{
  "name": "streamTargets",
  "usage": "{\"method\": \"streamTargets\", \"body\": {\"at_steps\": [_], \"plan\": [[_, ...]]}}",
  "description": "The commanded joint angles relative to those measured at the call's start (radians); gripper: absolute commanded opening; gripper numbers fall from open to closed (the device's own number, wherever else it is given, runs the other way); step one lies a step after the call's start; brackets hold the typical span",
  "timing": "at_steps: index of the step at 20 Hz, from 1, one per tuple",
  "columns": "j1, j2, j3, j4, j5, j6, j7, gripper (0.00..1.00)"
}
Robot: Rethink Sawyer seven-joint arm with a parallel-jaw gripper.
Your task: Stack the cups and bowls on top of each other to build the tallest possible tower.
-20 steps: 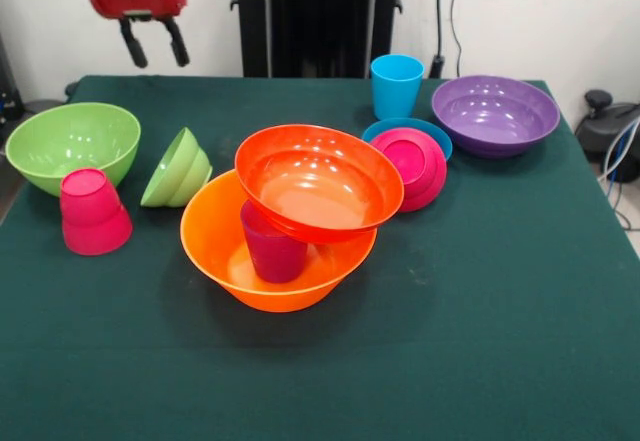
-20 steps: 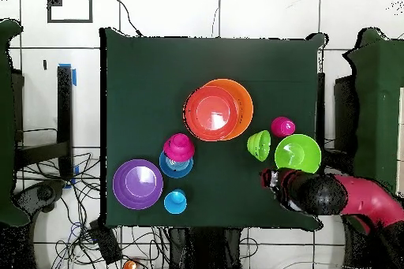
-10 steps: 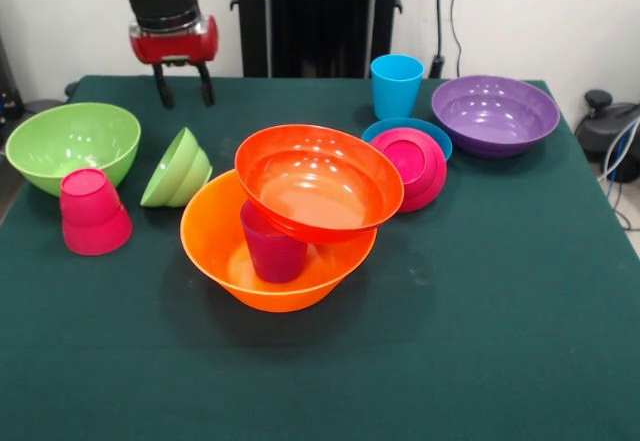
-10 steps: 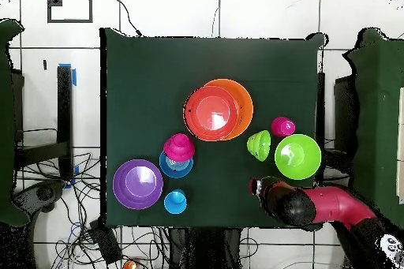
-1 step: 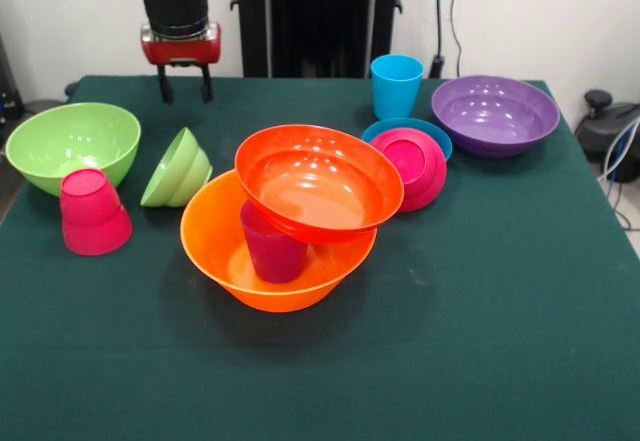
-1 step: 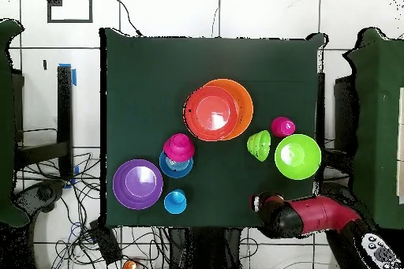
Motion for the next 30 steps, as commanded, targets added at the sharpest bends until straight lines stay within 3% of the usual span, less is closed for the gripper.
{"method": "streamTargets", "body": {"at_steps": [1,6,10,12,15,17,21,27,30], "plan": [[0.1,0.037,-0.129,-0.149,-0.109,-0.093,0.145,1.0],[0.112,0.025,-0.135,-0.153,-0.077,-0.092,0.107,1.0],[0.06,-0.027,-0.056,-0.126,-0.019,-0.102,0.022,1.0],[0.037,-0.033,-0.017,-0.12,-0.026,-0.203,0.045,1.0],[0.115,-0.029,-0.102,-0.17,-0.065,-0.393,0.135,1.0],[0.171,-0.026,-0.175,-0.198,-0.066,-0.44,0.144,1.0],[0.213,-0.024,-0.262,-0.212,0.006,-0.586,0.101,1.0],[0.215,-0.044,-0.293,-0.199,0.073,-0.732,0.075,1.0],[0.235,-0.033,-0.318,-0.21,0.089,-0.749,0.064,1.0]]}}
